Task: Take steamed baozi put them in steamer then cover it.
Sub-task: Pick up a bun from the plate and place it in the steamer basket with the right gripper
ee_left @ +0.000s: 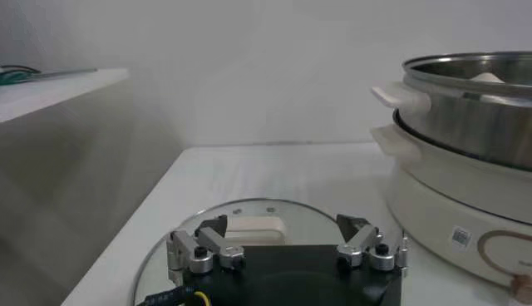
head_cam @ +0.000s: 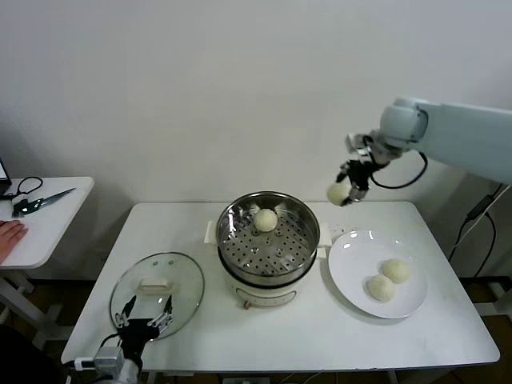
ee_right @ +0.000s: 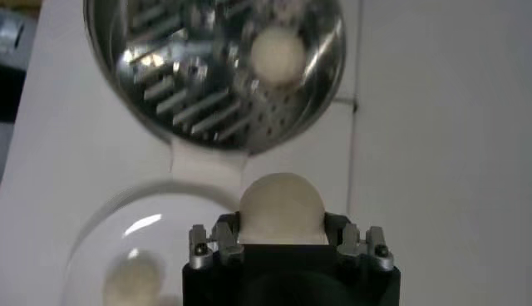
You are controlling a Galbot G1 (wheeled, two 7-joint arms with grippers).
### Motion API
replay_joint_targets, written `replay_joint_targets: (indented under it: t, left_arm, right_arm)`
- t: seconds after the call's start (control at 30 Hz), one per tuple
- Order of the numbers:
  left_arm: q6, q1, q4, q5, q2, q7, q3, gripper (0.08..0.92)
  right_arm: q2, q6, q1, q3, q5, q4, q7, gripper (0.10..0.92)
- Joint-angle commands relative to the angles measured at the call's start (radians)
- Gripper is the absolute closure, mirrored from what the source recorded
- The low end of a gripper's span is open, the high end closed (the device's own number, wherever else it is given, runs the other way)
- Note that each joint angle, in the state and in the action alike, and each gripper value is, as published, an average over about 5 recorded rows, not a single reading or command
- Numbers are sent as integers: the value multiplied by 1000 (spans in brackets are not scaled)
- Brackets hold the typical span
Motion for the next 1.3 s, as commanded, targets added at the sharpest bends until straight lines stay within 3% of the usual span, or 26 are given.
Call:
replay_joint_targets:
  t: [0.03, 0.7, 1.3]
  left_arm:
    - [-1, 10, -10, 2, 0, 0, 2, 177]
    - [-2, 16, -7, 1, 0, 0, -12, 177]
    - [-3, 11, -4, -3, 2, 0, -13, 177]
  right_arm:
    - [153, -148, 42, 118, 222, 181, 141, 364]
    - [325, -184, -345, 94, -10, -38, 241, 364]
    - [409, -225, -496, 170, -27, -170, 301, 364]
